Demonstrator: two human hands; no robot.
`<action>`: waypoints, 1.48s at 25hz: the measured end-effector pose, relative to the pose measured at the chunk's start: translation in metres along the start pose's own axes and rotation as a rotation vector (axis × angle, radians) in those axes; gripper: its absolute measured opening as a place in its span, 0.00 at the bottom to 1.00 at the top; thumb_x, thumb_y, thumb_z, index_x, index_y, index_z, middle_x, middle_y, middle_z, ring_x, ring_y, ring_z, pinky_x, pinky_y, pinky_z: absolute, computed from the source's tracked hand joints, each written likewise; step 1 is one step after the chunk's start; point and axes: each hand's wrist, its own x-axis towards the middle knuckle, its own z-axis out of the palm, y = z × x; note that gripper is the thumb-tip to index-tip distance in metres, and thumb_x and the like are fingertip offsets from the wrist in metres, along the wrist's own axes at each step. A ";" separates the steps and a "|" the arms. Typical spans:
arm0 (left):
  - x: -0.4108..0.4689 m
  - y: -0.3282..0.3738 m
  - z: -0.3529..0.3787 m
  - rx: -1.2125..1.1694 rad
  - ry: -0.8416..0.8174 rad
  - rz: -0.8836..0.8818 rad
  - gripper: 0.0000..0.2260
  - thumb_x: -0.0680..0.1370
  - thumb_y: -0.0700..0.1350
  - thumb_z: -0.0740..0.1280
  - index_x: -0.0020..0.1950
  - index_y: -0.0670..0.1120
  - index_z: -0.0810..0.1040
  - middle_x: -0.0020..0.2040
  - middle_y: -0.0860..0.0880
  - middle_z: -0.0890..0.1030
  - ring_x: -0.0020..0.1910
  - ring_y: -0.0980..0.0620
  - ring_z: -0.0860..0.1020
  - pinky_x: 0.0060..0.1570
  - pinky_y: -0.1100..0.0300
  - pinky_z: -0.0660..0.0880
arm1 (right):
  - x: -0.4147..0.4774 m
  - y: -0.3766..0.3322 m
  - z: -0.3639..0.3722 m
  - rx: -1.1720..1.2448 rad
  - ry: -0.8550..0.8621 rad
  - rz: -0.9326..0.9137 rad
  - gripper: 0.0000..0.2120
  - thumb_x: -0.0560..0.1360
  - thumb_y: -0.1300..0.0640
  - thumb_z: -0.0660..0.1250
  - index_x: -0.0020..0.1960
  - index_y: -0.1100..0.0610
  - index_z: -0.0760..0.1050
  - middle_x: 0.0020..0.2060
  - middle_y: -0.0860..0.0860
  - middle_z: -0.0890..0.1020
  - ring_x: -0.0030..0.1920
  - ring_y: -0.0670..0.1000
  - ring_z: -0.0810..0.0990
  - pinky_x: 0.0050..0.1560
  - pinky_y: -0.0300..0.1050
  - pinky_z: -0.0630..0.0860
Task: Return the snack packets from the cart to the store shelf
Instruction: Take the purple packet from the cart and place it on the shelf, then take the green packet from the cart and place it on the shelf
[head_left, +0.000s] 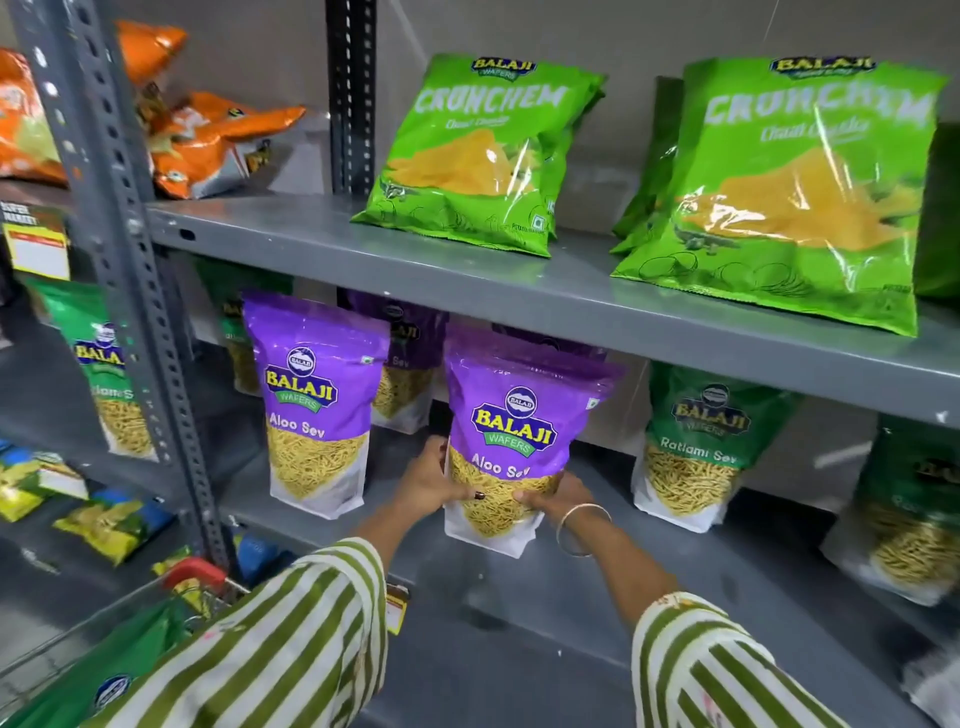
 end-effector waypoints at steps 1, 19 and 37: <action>-0.005 -0.003 -0.003 -0.012 0.012 -0.001 0.37 0.59 0.42 0.78 0.64 0.42 0.64 0.63 0.40 0.75 0.62 0.41 0.74 0.63 0.44 0.72 | 0.000 -0.005 0.000 -0.067 -0.056 0.088 0.27 0.67 0.67 0.72 0.63 0.65 0.68 0.64 0.61 0.74 0.56 0.58 0.76 0.59 0.50 0.73; -0.260 -0.309 -0.173 0.023 0.957 -0.685 0.19 0.67 0.46 0.74 0.52 0.38 0.75 0.49 0.38 0.79 0.51 0.38 0.77 0.46 0.54 0.70 | 0.002 0.075 0.376 -0.967 -0.950 -0.062 0.28 0.67 0.57 0.73 0.62 0.66 0.67 0.49 0.61 0.77 0.49 0.55 0.77 0.41 0.44 0.76; -0.214 -0.420 -0.168 -0.178 0.567 -0.729 0.27 0.61 0.40 0.78 0.58 0.39 0.77 0.53 0.47 0.81 0.52 0.52 0.78 0.51 0.61 0.77 | 0.031 0.220 0.479 -0.582 -0.706 0.081 0.26 0.59 0.76 0.74 0.56 0.69 0.73 0.47 0.56 0.80 0.48 0.48 0.75 0.57 0.48 0.76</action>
